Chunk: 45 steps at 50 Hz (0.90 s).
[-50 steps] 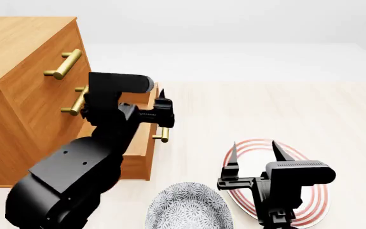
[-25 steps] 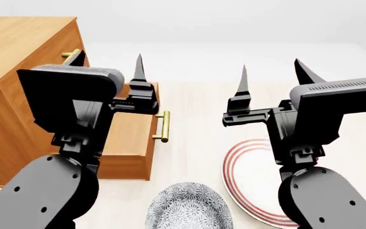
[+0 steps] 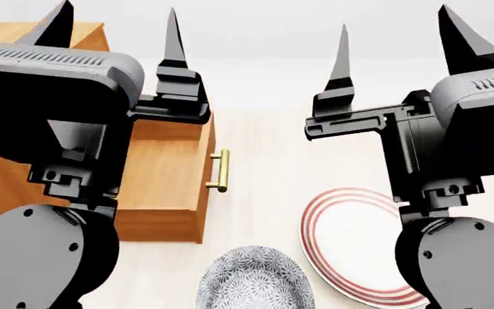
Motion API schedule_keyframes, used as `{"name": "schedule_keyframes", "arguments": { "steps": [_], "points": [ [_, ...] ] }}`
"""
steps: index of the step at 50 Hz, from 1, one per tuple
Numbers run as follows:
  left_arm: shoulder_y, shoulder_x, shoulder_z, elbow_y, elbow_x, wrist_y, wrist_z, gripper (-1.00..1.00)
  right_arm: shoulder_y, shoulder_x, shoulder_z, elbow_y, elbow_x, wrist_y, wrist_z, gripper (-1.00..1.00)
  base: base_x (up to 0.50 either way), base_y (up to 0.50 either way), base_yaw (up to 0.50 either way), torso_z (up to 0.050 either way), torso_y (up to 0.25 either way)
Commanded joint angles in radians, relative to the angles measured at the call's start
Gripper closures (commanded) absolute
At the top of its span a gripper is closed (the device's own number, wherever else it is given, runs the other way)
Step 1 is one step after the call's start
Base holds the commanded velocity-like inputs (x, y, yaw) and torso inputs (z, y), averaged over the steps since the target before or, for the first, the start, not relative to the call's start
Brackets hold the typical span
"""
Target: Open the bottom drawer of the cabinet.
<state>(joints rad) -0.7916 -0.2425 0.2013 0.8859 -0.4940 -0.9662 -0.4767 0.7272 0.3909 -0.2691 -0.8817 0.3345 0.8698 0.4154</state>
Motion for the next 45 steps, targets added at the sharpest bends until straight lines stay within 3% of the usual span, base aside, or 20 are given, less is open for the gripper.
{"name": "schedule_keyframes", "arguments": {
  "steps": [1,45],
  "points": [
    [-0.013,-0.016,0.024,0.056,0.016,0.013,-0.021,-1.0,0.038,0.017,-0.016,-0.06,-0.023,-0.005,0.017,-1.0,0.0,0.0,0.0,0.0,0.0],
    [-0.015,-0.041,0.048,0.079,-0.006,0.06,-0.05,-1.0,0.061,0.033,-0.013,-0.087,0.008,0.002,0.035,-1.0,0.0,0.0,0.0,0.0,0.0]
  ]
}}
